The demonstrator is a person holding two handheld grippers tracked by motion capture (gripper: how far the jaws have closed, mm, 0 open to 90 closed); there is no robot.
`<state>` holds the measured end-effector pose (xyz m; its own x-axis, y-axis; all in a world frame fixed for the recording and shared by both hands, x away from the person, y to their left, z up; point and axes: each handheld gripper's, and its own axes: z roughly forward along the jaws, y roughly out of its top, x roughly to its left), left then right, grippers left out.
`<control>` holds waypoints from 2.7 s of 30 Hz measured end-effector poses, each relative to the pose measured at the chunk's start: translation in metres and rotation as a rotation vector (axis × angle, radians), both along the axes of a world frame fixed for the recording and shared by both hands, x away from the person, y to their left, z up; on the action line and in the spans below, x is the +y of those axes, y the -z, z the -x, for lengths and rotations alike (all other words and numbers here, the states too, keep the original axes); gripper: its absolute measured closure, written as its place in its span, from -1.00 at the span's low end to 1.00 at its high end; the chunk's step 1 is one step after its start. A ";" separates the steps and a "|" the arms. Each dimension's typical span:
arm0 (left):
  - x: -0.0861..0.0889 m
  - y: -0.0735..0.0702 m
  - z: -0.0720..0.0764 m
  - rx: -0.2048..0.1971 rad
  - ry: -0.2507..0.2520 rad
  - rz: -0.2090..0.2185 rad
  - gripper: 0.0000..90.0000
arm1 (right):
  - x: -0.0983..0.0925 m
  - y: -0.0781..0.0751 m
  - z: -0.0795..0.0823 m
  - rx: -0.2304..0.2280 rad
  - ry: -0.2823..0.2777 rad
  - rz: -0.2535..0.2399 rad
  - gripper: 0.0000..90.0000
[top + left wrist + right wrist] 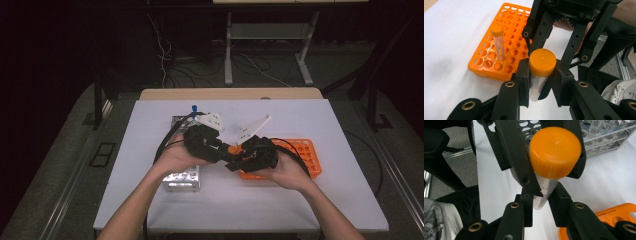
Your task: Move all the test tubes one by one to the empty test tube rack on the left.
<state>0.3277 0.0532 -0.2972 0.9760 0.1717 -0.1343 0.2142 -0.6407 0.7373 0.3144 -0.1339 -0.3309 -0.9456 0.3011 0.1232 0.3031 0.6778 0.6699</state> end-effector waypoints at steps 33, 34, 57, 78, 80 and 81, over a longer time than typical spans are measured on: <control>0.030 -0.027 -0.020 -0.047 -0.104 -0.020 0.54 | -0.046 -0.014 0.012 -0.007 0.148 -0.047 -0.77; 0.032 -0.028 -0.022 -0.049 -0.111 -0.021 0.54 | -0.049 -0.015 0.012 -0.004 0.154 -0.050 -0.77; 0.069 -0.021 -0.053 -0.093 -0.283 -0.040 0.54 | -0.083 -0.013 0.024 0.001 0.205 -0.054 -0.99; 0.090 0.009 -0.070 -0.084 -0.374 -0.039 0.54 | -0.090 -0.003 0.024 0.007 0.217 -0.061 -0.99; 0.090 0.012 -0.070 -0.080 -0.374 -0.038 0.54 | -0.092 -0.001 0.024 0.008 0.225 -0.062 -0.99; 0.089 0.014 -0.070 -0.080 -0.372 -0.045 0.54 | -0.093 -0.001 0.024 0.009 0.229 -0.062 -0.99</control>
